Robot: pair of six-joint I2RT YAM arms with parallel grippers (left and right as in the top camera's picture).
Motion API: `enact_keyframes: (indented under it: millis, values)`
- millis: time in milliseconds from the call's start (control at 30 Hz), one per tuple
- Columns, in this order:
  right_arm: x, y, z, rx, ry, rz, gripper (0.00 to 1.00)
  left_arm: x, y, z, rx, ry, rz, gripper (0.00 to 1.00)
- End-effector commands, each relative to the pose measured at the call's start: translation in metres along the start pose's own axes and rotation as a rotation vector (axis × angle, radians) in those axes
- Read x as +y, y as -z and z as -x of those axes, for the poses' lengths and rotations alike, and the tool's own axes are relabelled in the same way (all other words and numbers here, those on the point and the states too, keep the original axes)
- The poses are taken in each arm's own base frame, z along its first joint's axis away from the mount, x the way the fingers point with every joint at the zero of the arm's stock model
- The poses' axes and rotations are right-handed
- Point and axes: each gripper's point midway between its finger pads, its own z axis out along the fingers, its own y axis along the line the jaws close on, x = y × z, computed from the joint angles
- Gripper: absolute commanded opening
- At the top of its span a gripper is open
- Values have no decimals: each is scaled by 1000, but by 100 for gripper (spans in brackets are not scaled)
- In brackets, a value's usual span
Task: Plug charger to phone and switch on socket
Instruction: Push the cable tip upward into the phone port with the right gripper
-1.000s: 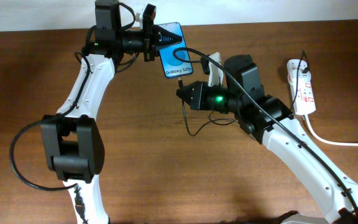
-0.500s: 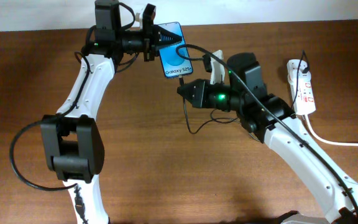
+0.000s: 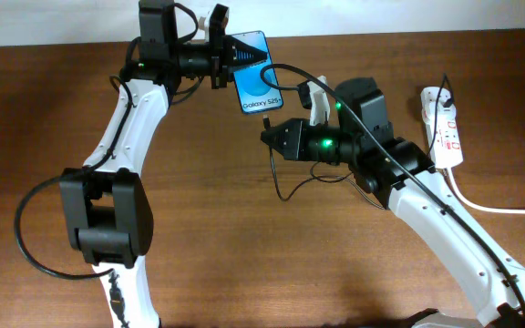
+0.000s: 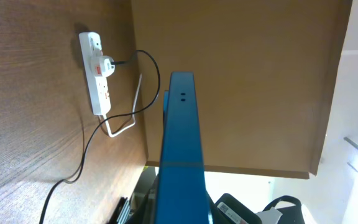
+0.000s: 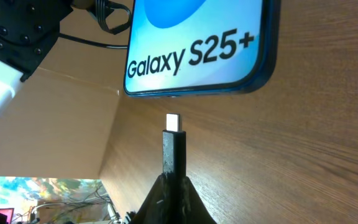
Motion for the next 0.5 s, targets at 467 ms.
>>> enact_keyframes:
  millis: [467]
  values:
    - [3, -1, 6, -10, 1, 22, 4, -22, -1, -11, 63, -63, -51, 0]
